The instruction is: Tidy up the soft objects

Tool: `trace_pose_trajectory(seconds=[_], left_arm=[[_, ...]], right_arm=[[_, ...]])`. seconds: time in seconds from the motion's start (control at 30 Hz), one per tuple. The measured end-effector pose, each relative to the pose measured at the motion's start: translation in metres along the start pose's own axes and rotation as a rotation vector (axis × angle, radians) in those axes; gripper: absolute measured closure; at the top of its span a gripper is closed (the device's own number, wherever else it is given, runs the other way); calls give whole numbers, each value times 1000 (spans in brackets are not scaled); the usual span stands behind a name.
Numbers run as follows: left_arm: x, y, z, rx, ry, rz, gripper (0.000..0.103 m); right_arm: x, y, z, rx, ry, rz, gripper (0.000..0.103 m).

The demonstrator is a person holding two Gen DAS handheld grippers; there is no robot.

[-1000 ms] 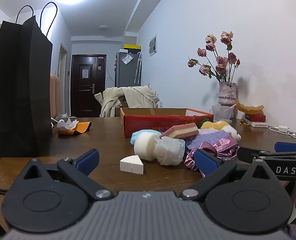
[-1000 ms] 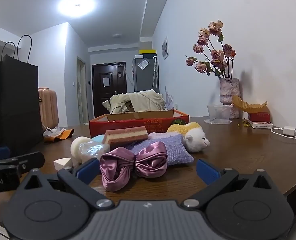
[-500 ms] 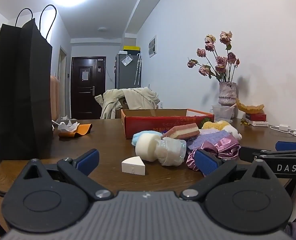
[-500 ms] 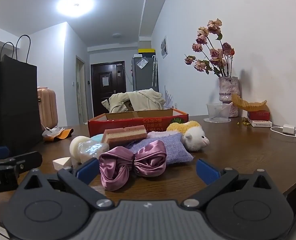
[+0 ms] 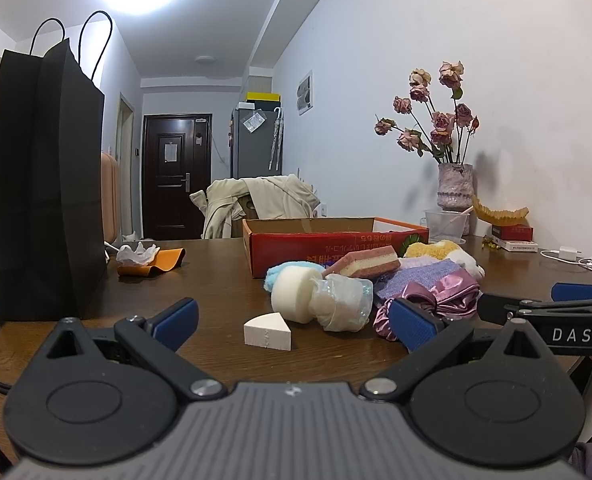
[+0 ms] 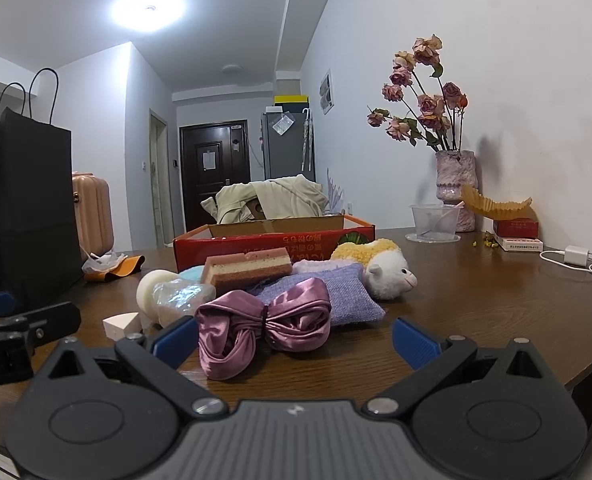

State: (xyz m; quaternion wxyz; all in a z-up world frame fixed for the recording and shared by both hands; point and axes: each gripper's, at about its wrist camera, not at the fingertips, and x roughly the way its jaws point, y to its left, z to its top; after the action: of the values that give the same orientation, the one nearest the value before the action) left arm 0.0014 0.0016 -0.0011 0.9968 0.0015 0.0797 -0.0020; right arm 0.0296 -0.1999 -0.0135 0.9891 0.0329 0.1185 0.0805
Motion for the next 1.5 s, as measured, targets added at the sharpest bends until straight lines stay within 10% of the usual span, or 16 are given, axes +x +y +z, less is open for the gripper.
trace_pose_trajectory(seconds=[1.5], left_arm=[[1,0,-1,9,-2,-3,0]], right_arm=[[2,1,0,2,2,9,0]])
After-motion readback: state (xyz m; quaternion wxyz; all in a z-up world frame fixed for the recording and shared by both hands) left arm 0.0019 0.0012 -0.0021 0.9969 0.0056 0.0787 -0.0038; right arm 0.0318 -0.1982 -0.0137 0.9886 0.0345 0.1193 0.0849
